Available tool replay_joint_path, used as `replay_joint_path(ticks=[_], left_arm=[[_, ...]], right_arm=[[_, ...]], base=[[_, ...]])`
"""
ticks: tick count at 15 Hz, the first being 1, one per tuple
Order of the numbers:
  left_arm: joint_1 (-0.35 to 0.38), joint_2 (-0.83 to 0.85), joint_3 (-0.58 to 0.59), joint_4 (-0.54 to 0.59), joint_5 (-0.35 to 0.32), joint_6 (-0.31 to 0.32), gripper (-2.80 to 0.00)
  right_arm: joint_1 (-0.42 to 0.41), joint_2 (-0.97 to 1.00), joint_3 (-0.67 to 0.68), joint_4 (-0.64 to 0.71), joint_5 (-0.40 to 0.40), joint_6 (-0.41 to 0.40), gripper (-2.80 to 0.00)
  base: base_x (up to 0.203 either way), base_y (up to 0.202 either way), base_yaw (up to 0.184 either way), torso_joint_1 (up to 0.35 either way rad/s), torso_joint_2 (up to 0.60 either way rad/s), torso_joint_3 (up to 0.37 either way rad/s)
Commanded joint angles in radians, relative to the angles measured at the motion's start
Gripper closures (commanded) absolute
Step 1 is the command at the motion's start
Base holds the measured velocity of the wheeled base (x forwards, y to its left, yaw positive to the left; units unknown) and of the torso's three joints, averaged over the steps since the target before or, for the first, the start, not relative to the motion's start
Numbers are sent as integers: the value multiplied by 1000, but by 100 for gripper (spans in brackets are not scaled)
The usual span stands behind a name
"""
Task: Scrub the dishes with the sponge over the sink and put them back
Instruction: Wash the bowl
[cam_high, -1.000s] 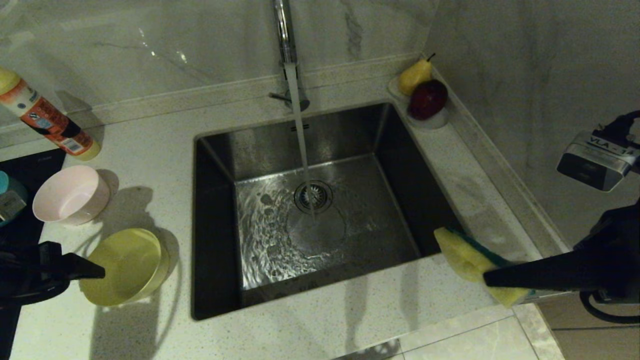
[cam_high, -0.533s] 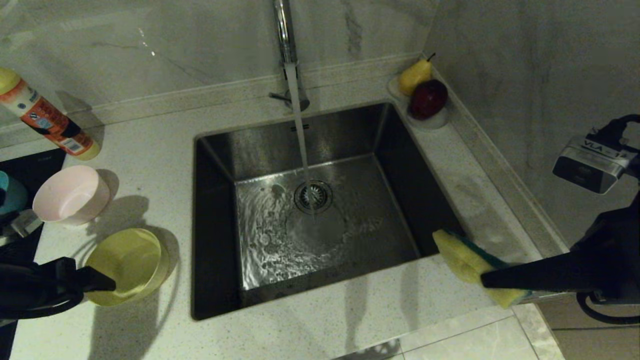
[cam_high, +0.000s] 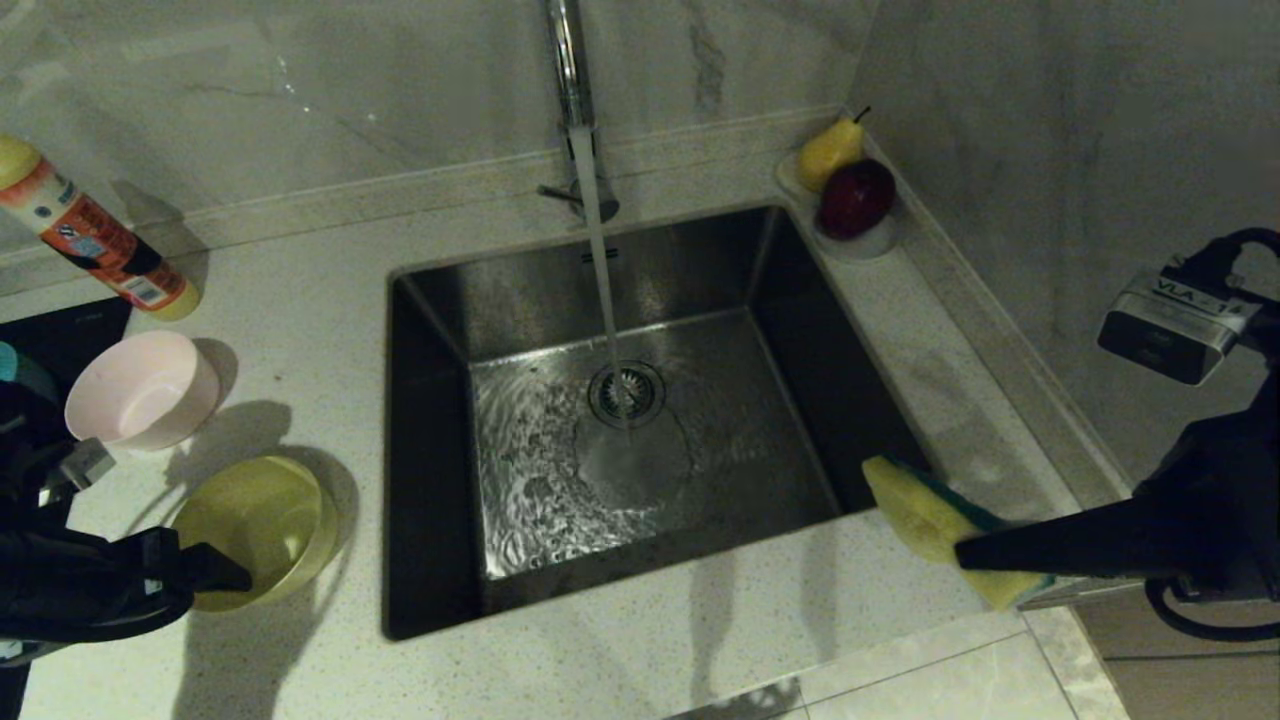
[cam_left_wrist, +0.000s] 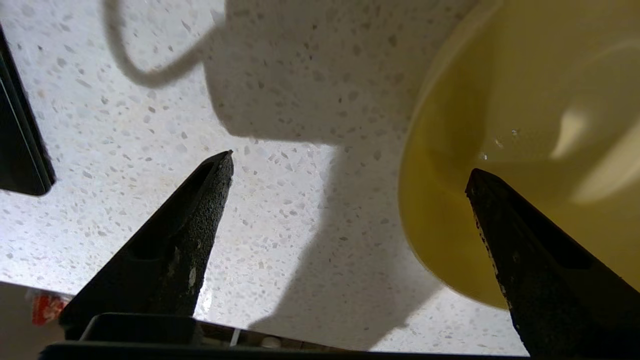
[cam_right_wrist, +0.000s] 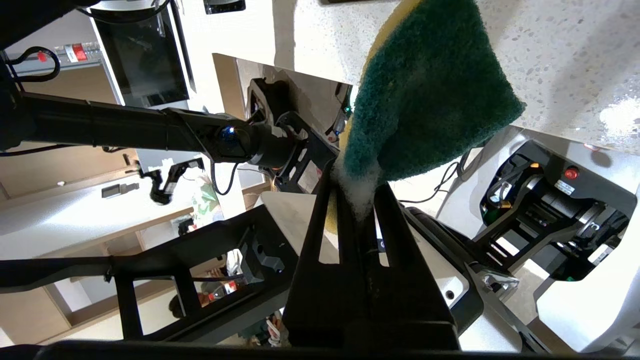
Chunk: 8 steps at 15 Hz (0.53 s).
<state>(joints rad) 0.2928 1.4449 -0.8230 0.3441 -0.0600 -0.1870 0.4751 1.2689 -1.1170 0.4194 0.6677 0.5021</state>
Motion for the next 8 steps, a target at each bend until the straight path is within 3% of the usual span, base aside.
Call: replay_joint_path(ticks=[1,5,6,8], left_arm=[[0,13,0,1,0,-2,-280],[0,26,-5,0,0,-16,-280],[0,34,-6,-3,0,-20,0],[0,42,-2,-19,0,-22,0]], right_arm=[[-4,-1,-2,2,3,3,0],[-15,-6,-4,6,4,1,0],[-15,-8,-4,6,4,1,0],[-15,-6,-4,4,4,1,0]], base=[[0,0,0,0,0,0],[0,0,0,0,0,0],[0,0,0,0,0,0],[0,0,0,0,0,0]])
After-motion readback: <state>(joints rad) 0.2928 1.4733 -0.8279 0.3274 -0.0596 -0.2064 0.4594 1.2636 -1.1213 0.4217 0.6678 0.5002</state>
